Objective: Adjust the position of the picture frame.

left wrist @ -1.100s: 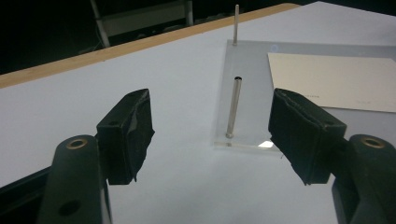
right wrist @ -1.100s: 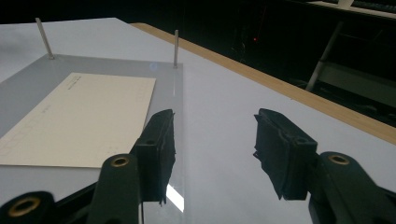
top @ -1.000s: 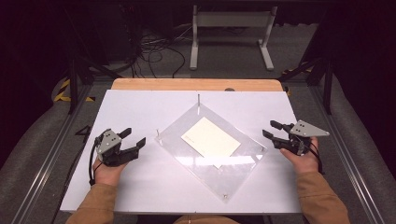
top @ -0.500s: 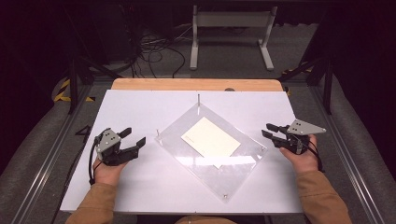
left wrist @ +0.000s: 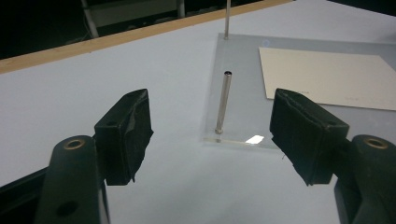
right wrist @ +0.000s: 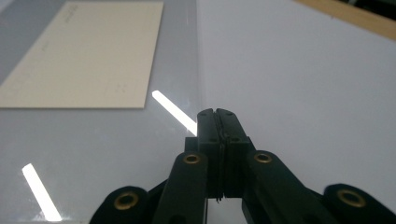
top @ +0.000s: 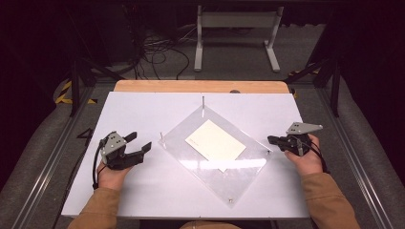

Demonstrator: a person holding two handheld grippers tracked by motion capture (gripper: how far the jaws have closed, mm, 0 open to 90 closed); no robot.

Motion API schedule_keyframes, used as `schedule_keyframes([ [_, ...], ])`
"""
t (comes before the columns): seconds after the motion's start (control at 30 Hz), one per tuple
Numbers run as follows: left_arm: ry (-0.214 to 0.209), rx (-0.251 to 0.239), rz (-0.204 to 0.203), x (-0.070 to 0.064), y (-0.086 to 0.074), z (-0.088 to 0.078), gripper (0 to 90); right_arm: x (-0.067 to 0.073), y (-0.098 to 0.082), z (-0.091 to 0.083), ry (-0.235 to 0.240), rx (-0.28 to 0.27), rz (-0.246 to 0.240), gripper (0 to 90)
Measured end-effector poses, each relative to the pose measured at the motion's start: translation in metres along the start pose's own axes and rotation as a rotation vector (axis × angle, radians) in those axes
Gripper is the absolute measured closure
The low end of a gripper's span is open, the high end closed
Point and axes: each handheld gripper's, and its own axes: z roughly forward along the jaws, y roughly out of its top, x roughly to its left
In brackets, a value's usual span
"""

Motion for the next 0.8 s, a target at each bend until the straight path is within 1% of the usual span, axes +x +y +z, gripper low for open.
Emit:
schedule_keyframes([
  [0.03, -0.001, 0.002, 0.000, 0.000, 0.000, 0.000, 29.5, 0.000, -0.001, 0.004, 0.005, 0.038, 0.029, 89.1],
  [0.1, -0.005, 0.009, -0.009, 0.000, -0.001, 0.000, 29.3, -0.001, -0.003, 0.006, 0.006, 0.070, 0.041, 89.1],
  [0.13, -0.005, 0.009, -0.009, 0.000, -0.001, 0.000, 29.2, -0.001, -0.003, 0.006, 0.006, 0.070, 0.041, 89.1],
  [0.17, -0.004, 0.011, -0.009, 0.000, -0.001, 0.000, 29.2, -0.001, -0.005, 0.011, 0.009, 0.120, 0.063, 89.2],
  [0.23, -0.002, 0.013, -0.007, 0.001, -0.001, 0.001, 29.1, -0.001, -0.007, 0.013, 0.015, 0.137, 0.068, 89.1],
  [0.3, -0.007, 0.018, -0.014, 0.001, -0.001, 0.001, 29.0, -0.002, -0.008, 0.014, 0.009, 0.145, 0.070, 89.1],
  [0.4, -0.003, 0.019, -0.011, 0.001, -0.002, 0.002, 28.8, -0.004, -0.008, 0.014, 0.003, 0.157, 0.065, 89.0],
  [0.47, -0.004, 0.021, -0.011, 0.001, -0.002, 0.002, 28.5, -0.006, -0.011, 0.016, 0.006, 0.168, 0.075, 89.1],
  [0.53, -0.007, 0.025, -0.022, 0.000, -0.002, 0.003, 28.3, -0.006, -0.010, 0.016, 0.012, 0.173, 0.074, 89.5],
  [0.6, -0.007, 0.028, -0.019, 0.001, -0.002, 0.003, 28.2, -0.006, -0.010, 0.016, 0.013, 0.176, 0.076, 89.6],
  [0.7, -0.005, 0.030, -0.024, 0.001, -0.003, 0.003, 27.9, -0.005, -0.009, 0.016, 0.009, 0.191, 0.089, 89.8],
  [0.8, -0.006, 0.032, -0.030, 0.001, -0.003, 0.004, 27.7, -0.004, -0.008, 0.016, 0.019, 0.198, 0.095, 89.8],
])
